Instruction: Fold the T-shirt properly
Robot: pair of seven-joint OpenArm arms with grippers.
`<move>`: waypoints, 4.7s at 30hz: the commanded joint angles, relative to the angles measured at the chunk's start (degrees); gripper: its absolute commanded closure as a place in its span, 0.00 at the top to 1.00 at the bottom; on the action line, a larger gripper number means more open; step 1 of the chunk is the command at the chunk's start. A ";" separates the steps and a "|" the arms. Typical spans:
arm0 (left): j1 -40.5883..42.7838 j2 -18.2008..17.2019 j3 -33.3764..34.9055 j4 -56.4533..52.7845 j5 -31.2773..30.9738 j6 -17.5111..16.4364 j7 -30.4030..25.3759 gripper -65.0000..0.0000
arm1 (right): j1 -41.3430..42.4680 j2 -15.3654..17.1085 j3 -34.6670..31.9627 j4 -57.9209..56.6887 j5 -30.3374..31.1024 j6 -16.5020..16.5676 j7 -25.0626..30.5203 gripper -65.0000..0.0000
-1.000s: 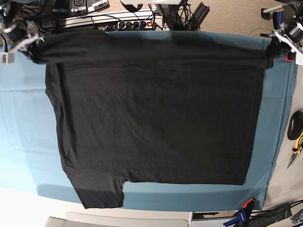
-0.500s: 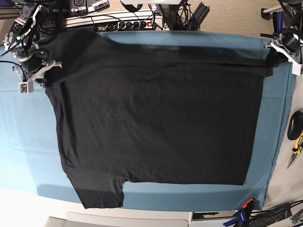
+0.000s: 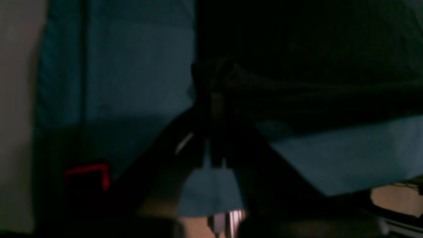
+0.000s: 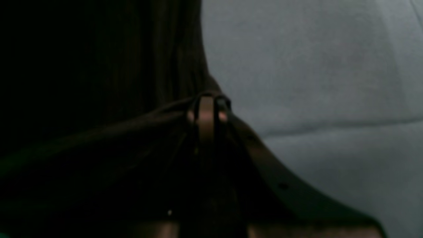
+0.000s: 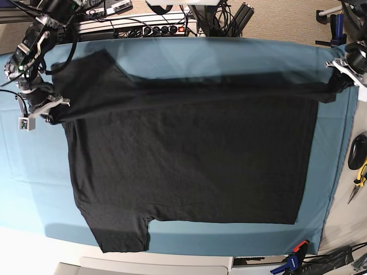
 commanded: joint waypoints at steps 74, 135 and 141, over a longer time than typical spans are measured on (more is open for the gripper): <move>-14.51 -3.85 15.67 -4.98 15.87 6.08 -11.52 0.46 | 4.74 1.05 11.85 -5.44 -2.67 -0.28 7.56 0.38; -12.46 -4.24 3.87 -4.87 10.23 3.43 -5.92 0.46 | -5.81 -6.97 17.68 -5.40 32.96 8.71 -7.63 0.00; -12.44 -4.22 3.87 -4.87 10.43 3.43 -5.95 0.46 | 0.50 -7.82 10.93 -5.40 30.82 8.71 -7.56 0.00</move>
